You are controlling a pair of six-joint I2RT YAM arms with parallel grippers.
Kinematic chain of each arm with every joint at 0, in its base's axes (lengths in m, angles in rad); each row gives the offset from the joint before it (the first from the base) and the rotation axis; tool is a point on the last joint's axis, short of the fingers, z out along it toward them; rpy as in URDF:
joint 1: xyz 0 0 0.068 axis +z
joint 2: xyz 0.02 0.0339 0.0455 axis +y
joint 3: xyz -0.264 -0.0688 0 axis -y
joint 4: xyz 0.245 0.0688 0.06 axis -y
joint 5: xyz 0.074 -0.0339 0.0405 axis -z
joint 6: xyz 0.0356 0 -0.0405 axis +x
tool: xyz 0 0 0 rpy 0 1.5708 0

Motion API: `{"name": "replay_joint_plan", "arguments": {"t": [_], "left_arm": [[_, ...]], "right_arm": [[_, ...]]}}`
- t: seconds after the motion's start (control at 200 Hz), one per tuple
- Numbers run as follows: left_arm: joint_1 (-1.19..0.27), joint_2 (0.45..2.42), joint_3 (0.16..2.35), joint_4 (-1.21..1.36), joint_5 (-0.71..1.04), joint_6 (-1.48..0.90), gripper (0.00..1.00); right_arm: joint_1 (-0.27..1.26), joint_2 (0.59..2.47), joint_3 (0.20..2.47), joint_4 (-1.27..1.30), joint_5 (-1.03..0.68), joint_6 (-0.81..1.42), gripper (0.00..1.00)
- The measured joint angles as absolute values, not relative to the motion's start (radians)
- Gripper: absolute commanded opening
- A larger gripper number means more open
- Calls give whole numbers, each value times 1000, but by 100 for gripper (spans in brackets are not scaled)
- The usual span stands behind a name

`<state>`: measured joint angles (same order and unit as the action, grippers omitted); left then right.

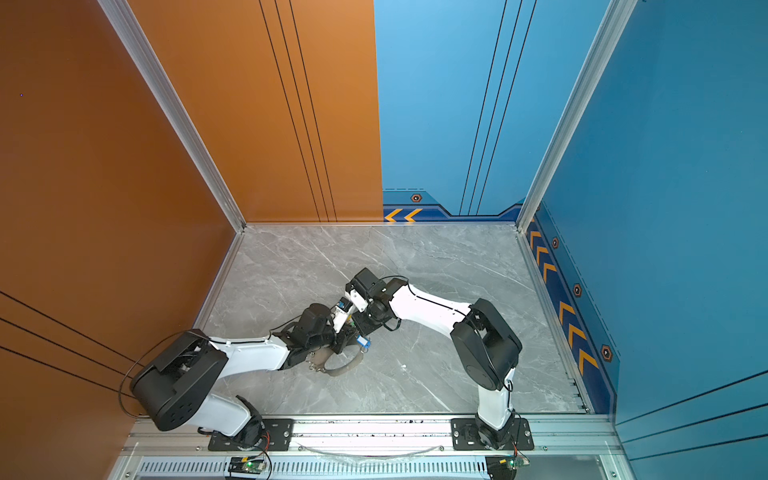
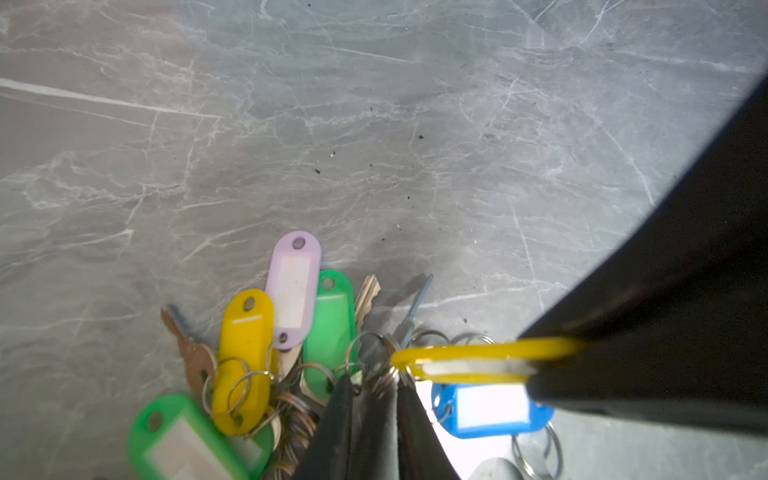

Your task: Remove the keys from the keyring

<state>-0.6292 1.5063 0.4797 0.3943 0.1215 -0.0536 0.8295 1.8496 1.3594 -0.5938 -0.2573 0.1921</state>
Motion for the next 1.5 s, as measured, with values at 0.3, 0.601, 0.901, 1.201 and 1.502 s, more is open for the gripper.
{"name": "replay_joint_plan", "arguments": {"t": [0.3,0.601,0.901,1.201,1.502], "left_arm": [[-629,1532,488,404,133,-49,4],[-629,1434,464,403,135,-49,0],[-622,1283,437,366,137,-49,0],[-604,1138,426,285,157,-49,0],[-526,994,424,236,285,-84,0]], "right_arm": [[823,1850,1356,-593,-258,200,1],[811,1818,1344,-591,-258,199,1],[778,1782,1343,-590,-258,204,1],[771,1728,1335,-578,-274,208,1],[780,1630,1283,-513,-319,215,1]]}}
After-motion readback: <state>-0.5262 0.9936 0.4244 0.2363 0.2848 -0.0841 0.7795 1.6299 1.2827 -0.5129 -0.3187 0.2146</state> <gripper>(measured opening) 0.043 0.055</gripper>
